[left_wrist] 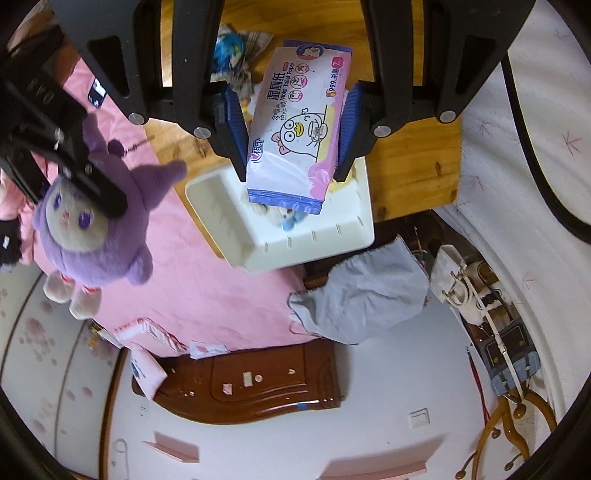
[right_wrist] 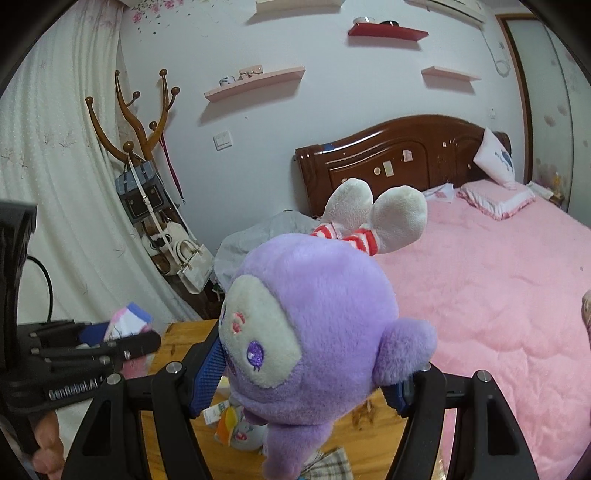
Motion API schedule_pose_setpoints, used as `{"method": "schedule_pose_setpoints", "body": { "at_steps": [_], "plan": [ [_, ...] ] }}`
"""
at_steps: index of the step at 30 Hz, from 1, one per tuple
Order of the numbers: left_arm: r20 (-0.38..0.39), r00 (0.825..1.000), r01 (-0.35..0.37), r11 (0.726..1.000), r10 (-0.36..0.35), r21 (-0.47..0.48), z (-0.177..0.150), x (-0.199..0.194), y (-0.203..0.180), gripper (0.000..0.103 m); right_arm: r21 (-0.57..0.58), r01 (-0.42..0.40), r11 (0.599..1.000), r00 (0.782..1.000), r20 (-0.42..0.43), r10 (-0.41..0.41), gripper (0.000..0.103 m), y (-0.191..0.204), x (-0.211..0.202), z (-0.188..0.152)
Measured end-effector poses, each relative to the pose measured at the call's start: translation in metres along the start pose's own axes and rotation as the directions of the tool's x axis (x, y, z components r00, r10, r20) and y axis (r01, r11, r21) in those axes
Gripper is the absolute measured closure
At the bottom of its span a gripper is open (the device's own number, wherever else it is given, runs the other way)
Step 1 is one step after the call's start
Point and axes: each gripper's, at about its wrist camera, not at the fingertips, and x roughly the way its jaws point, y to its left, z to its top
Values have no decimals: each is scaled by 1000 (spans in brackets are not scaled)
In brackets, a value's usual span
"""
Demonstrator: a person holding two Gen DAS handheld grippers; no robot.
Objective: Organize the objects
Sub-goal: 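Carry the wipes pack and purple doll into the tray and release both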
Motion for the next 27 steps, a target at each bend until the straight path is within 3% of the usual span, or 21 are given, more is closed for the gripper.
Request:
{"method": "schedule_pose_setpoints", "body": {
  "at_steps": [11, 17, 27],
  "plan": [
    [-33, 999, -33, 994, 30, -101, 47, 66, 18, 56, -94, 104, 990, 991, -76, -111, 31, 13, 70, 32],
    [-55, 998, -33, 988, 25, -150, 54, 114, 30, 55, -107, 143, 984, 977, -142, -158, 31, 6, 116, 28],
    [-59, 998, -45, 983, 35, -179, 55, 154, 37, 55, -83, 187, 979, 949, -243, -202, 31, -17, 167, 9]
  ]
}}
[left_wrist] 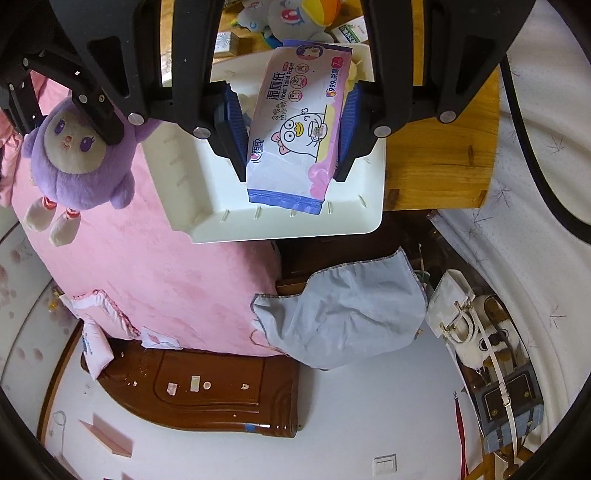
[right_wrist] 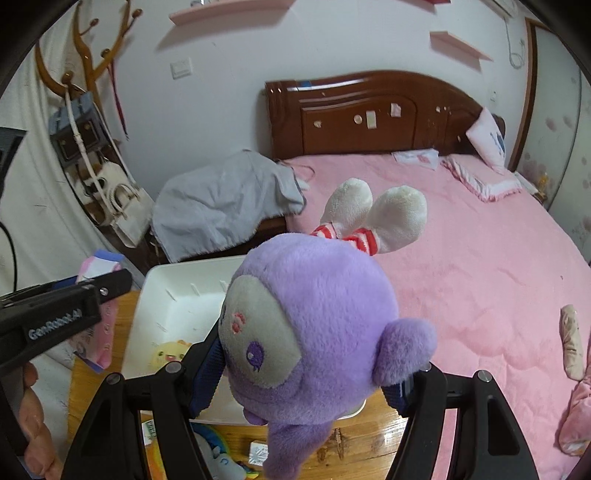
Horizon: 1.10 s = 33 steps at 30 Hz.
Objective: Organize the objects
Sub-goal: 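Carry the wipes pack and purple doll into the tray and release both, then withdraw both tools and move toward the pony plush and blue pouch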
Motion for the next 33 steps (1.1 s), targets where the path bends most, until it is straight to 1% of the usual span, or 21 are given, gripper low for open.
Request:
{"method": "schedule_pose_setpoints", "body": {
  "at_steps": [6, 8, 10, 11, 12, 13, 14, 15, 16, 19, 21, 26, 33],
  "plan": [
    [5, 1000, -16, 1000, 16, 4, -1, 9, -3, 55, -3, -1, 1000, 1000, -25, 1, 30, 2, 11, -3],
    [2, 1000, -25, 1000, 25, 6, -1, 11, -3, 55, -13, -18, 1000, 999, -36, 18, 28, 4, 13, -4],
    [-12, 1000, -12, 1000, 12, -1, -2, 13, -2, 53, -22, -11, 1000, 999, -48, 9, 27, 8, 16, -5],
    [-19, 1000, -8, 1000, 7, -3, -2, 15, -2, 46, -26, -16, 1000, 998, -56, 14, 26, 8, 17, -6],
    [-27, 1000, -13, 1000, 12, -9, -3, 16, -1, 34, -26, -22, 999, 998, -62, 20, 26, 9, 18, -7],
    [-30, 999, -20, 1000, 19, -16, -3, 16, 0, 27, -23, -28, 999, 997, -67, 27, 26, 9, 19, -8],
    [-29, 999, -25, 999, 24, -24, -4, 16, 2, 17, -18, -39, 999, 997, -69, 37, 26, 8, 18, -9],
    [-27, 999, -18, 999, 18, -27, -4, 16, 3, 13, -15, -48, 999, 996, -69, 47, 26, 8, 19, -10],
    [-26, 1000, -13, 1000, 12, -23, -4, 15, 2, 12, -14, -58, 998, 996, -71, 57, 25, 8, 18, -11],
    [-12, 999, -32, 999, 32, 3, -6, 11, -1, 10, -17, -66, 998, 995, -71, 65, 25, 10, 14, -13],
    [-6, 999, -33, 999, 33, 17, -7, 7, -3, 8, -23, -69, 997, 996, -66, 67, 25, 12, 11, -14],
    [6, 1000, -19, 999, 19, 34, -9, -3, -8, 7, -24, -85, 996, 994, -66, 83, 25, 13, 5, -18],
    [11, 1000, -24, 998, 23, 60, -12, -19, -15, 5, -34, -92, 995, 994, -62, 89, 25, 12, -10, -22]
  ]
}}
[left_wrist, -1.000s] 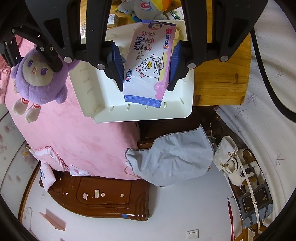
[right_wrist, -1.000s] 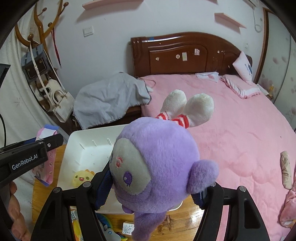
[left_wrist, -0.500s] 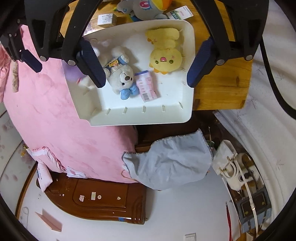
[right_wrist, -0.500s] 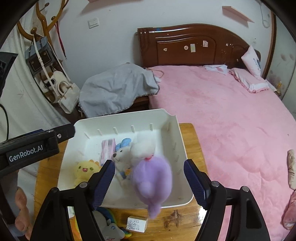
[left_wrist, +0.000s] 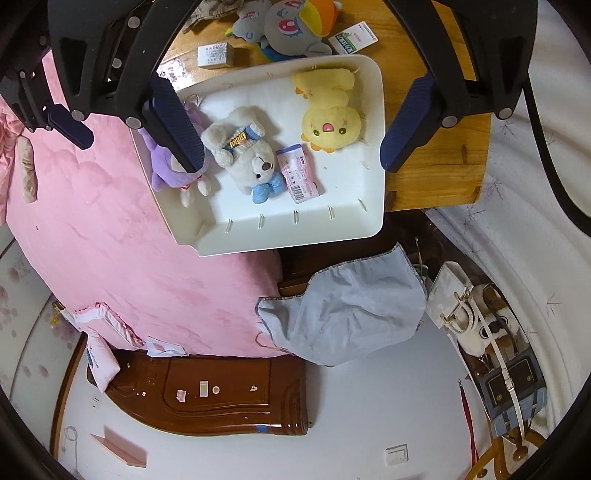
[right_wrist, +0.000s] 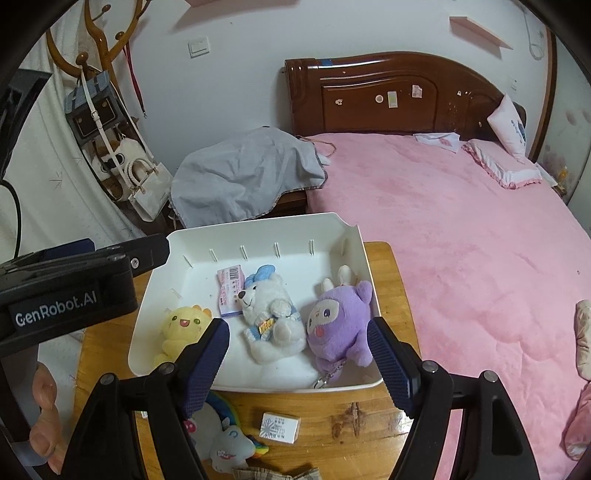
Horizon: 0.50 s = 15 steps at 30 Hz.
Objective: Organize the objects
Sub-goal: 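Withdraw both tools and move toward the pony plush and blue pouch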
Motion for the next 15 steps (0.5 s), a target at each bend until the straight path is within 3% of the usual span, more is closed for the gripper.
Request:
{"method": "schedule_pose_setpoints", "body": {
  "at_steps": [15],
  "plan": [
    [-36, 999, -27, 999, 27, -19, -5, -25, 1, 4, -6, -2, 1000, 1000, 16, 2, 25, -2, -30, -10]
  ]
}}
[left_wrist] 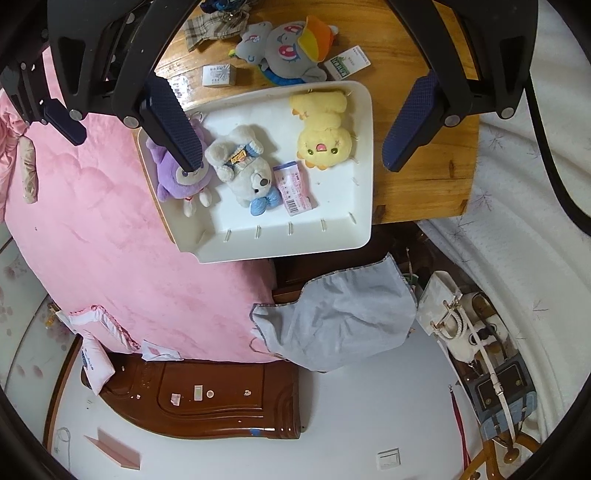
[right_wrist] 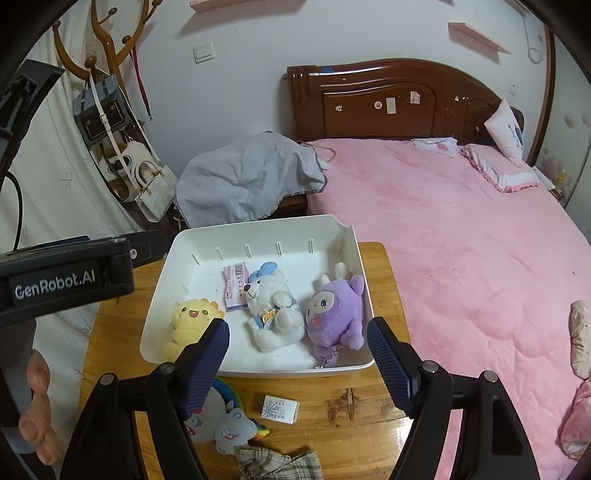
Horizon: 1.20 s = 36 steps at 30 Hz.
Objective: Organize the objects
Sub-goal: 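Withdraw both tools and move toward the pony plush and blue pouch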
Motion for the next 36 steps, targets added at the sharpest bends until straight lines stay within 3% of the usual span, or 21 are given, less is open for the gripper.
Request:
{"method": "schedule_pose_setpoints", "body": {
  "at_steps": [16, 28, 36],
  "plan": [
    [-1, 1000, 10, 1000, -10, 26, -29, -33, 20, 4, -27, -23, 999, 999, 36, 24, 25, 3, -44, -37],
    [-57, 995, 90, 992, -85, 92, -74, -40, 30, 4, -62, -101, 993, 993, 49, 104, 25, 20, -66, -97],
    [-135, 980, 164, 980, -149, 110, -102, -20, 24, 4, -55, -99, 994, 995, 4, 99, 25, 23, -43, -150]
  ]
}}
